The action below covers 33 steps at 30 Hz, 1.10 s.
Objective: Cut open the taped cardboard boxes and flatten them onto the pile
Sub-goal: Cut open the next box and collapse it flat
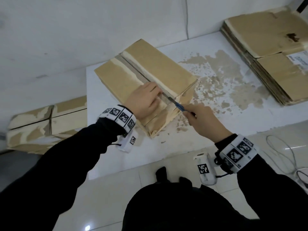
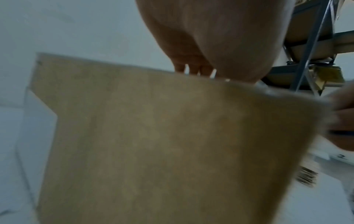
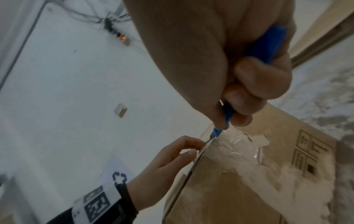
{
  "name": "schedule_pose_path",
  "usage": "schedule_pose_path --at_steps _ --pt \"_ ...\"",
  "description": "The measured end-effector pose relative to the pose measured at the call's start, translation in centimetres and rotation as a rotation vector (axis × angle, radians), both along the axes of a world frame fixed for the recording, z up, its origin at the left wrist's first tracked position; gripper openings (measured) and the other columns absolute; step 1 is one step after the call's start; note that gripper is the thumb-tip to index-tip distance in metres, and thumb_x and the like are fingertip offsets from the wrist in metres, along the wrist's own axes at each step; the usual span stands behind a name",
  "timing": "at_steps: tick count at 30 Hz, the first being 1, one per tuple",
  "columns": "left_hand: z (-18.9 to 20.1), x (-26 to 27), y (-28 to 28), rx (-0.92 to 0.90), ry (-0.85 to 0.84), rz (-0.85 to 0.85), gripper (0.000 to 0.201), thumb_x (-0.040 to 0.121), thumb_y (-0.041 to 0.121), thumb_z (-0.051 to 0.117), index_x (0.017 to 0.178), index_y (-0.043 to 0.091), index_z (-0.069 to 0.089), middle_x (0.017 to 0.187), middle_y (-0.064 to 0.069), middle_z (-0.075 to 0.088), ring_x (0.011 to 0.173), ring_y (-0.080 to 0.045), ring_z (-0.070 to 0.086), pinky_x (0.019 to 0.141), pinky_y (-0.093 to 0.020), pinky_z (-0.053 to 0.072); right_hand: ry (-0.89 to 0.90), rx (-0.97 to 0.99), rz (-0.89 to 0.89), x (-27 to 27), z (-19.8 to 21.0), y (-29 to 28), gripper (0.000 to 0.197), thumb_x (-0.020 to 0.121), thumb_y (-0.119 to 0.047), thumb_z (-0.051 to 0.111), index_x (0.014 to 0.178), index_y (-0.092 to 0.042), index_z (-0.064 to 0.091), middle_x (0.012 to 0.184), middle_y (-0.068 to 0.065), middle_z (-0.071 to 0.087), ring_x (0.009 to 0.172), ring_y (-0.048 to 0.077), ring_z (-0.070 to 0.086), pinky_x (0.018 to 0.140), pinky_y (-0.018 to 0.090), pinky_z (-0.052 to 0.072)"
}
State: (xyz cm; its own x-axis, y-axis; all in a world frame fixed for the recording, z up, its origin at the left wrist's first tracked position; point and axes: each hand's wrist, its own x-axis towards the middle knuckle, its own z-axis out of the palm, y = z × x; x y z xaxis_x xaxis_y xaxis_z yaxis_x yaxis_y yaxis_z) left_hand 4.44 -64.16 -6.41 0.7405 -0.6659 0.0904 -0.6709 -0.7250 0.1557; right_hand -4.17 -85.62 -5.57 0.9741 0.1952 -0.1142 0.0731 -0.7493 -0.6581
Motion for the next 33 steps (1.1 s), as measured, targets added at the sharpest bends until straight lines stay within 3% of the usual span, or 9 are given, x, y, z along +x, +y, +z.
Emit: schedule_pose_path --at_steps 5,9,11,18,21,24,28,31,33 --pt "-0.2 0.8 0.5 0.118 -0.004 -0.048 0.051 0.088 0.034 0.029 0.126 0.011 0.052 0.123 -0.009 0.051 0.112 -0.024 0.045 0.092 -0.039 0.039 -0.029 0.01 -0.008 -0.8 -0.2 -1.0 0.034 0.101 -0.016 0.04 0.131 -0.013 0.055 0.054 -0.005 0.04 0.046 0.007 0.033 0.042 0.018 0.026" --pt "-0.6 0.3 -0.5 -0.031 -0.007 0.02 0.034 0.089 0.035 0.035 0.103 0.013 0.056 0.101 -0.004 0.049 0.097 -0.023 0.041 0.086 -0.042 0.037 -0.02 -0.009 0.006 -0.2 -0.2 -0.9 0.032 0.102 -0.015 0.038 0.125 -0.006 0.058 0.057 -0.004 0.04 0.048 0.006 0.03 0.043 0.02 0.023" --pt "-0.7 0.4 -0.8 -0.082 -0.019 0.026 0.027 0.09 0.038 0.039 0.093 0.014 0.052 0.1 -0.003 0.046 0.097 -0.022 0.039 0.086 -0.04 0.035 -0.009 0.016 -0.002 -0.1 -0.1 -0.8 0.031 0.101 -0.015 0.038 0.121 -0.004 0.06 0.058 -0.003 0.042 0.049 0.007 0.032 0.044 0.02 0.023" --pt "-0.9 0.6 -1.0 -0.183 -0.068 0.024 0.019 0.087 0.027 0.042 0.086 0.01 0.052 0.098 -0.004 0.053 0.101 -0.024 0.044 0.092 -0.036 0.031 0.239 0.261 -0.085 0.9 -0.5 -0.9 0.031 0.101 -0.021 0.04 0.116 -0.009 0.064 0.063 0.003 0.045 0.048 0.01 0.034 0.042 0.013 0.028" --pt "-1.3 0.8 -1.0 -0.221 -0.074 0.028 0.018 0.089 0.024 0.04 0.085 0.01 0.05 0.089 -0.003 0.052 0.092 -0.023 0.046 0.097 -0.031 0.026 0.325 0.389 -0.129 0.6 -0.1 -0.7 0.032 0.101 -0.02 0.041 0.127 -0.014 0.057 0.061 0.004 0.045 0.043 0.011 0.032 0.038 0.02 0.03" --pt "-1.1 0.5 -0.7 -0.239 -0.096 0.054 0.023 0.092 0.026 0.037 0.087 0.009 0.051 0.088 -0.004 0.052 0.091 -0.023 0.046 0.1 -0.034 0.024 0.286 0.304 -0.061 1.3 0.2 -1.0 0.029 0.101 -0.02 0.041 0.113 -0.009 0.065 0.059 0.003 0.044 0.037 0.004 0.033 0.038 0.017 0.03" --pt "-1.1 0.6 -0.9 -0.232 -0.107 0.071 0.028 0.094 0.03 0.033 0.087 0.009 0.051 0.088 -0.003 0.052 0.09 -0.023 0.047 0.1 -0.037 0.023 0.235 0.244 -0.013 1.8 0.5 -0.9 0.031 0.101 -0.019 0.041 0.109 -0.001 0.065 0.056 0.0 0.042 0.039 0.005 0.034 0.043 0.014 0.028" --pt "-1.1 0.4 -0.8 -0.232 -0.137 0.057 0.027 0.095 0.028 0.033 0.087 0.009 0.051 0.088 -0.002 0.051 0.09 -0.022 0.046 0.099 -0.037 0.023 0.316 0.252 0.018 1.9 1.0 -1.9 0.026 0.101 -0.021 0.041 0.111 -0.016 0.064 0.057 0.002 0.043 0.041 0.011 0.032 0.04 0.021 0.03" --pt "-1.1 0.4 -0.9 -0.233 -0.15 0.046 0.026 0.095 0.027 0.033 0.087 0.009 0.051 0.088 -0.002 0.051 0.091 -0.023 0.046 0.098 -0.036 0.022 0.305 0.267 -0.011 2.0 1.0 -1.7 0.028 0.101 -0.02 0.041 0.115 -0.014 0.065 0.059 0.003 0.046 0.041 0.011 0.034 0.039 0.02 0.031"
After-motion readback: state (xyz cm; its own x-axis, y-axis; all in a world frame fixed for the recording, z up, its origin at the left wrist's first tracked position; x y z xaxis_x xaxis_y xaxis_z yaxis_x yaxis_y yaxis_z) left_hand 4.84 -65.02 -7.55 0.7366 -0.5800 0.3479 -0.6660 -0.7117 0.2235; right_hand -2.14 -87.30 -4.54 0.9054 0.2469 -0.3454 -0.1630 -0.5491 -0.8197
